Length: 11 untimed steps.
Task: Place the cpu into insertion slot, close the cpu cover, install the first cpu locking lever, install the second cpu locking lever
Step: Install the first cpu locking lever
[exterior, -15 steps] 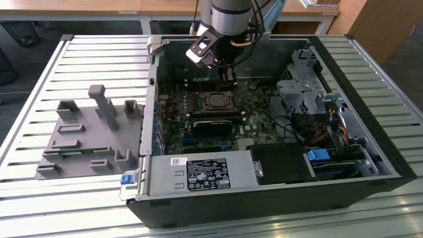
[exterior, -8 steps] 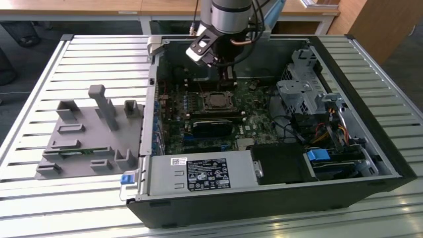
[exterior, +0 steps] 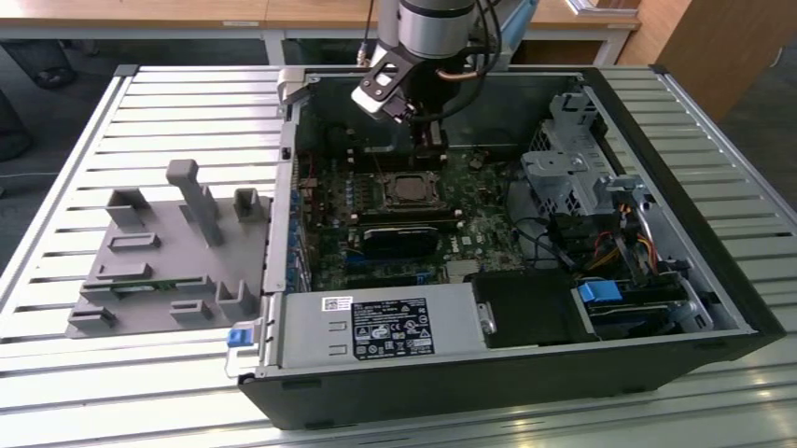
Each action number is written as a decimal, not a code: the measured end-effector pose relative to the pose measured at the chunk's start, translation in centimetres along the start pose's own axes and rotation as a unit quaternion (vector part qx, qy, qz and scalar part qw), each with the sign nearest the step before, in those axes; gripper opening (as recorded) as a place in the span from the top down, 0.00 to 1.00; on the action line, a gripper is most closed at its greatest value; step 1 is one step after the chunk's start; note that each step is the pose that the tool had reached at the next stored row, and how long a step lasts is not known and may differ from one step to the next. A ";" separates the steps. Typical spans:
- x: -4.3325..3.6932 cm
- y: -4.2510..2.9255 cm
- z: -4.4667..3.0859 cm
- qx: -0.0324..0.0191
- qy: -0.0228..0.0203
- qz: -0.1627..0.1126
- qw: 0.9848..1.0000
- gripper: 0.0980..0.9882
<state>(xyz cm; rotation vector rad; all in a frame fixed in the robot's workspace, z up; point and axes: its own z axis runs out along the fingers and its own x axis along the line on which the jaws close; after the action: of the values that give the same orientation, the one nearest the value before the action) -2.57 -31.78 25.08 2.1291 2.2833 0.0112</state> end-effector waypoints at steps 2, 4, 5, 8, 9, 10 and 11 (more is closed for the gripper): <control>0.00 0.00 0.01 0.000 0.000 -0.018 1.000 0.99; 0.00 0.00 0.02 0.000 0.000 -0.036 0.999 0.99; 0.00 0.00 0.03 0.000 0.001 -0.045 0.999 0.99; 0.00 0.00 0.06 -0.001 0.001 -0.073 0.997 0.99; 0.00 0.00 0.06 -0.001 0.001 -0.081 0.997 0.99; 0.00 0.00 0.07 -0.001 0.001 -0.089 0.996 0.99; 0.00 0.00 0.08 -0.001 0.002 -0.098 0.995 0.99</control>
<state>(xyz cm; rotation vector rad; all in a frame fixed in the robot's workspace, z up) -2.57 -31.78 25.00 1.8959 2.4811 0.0137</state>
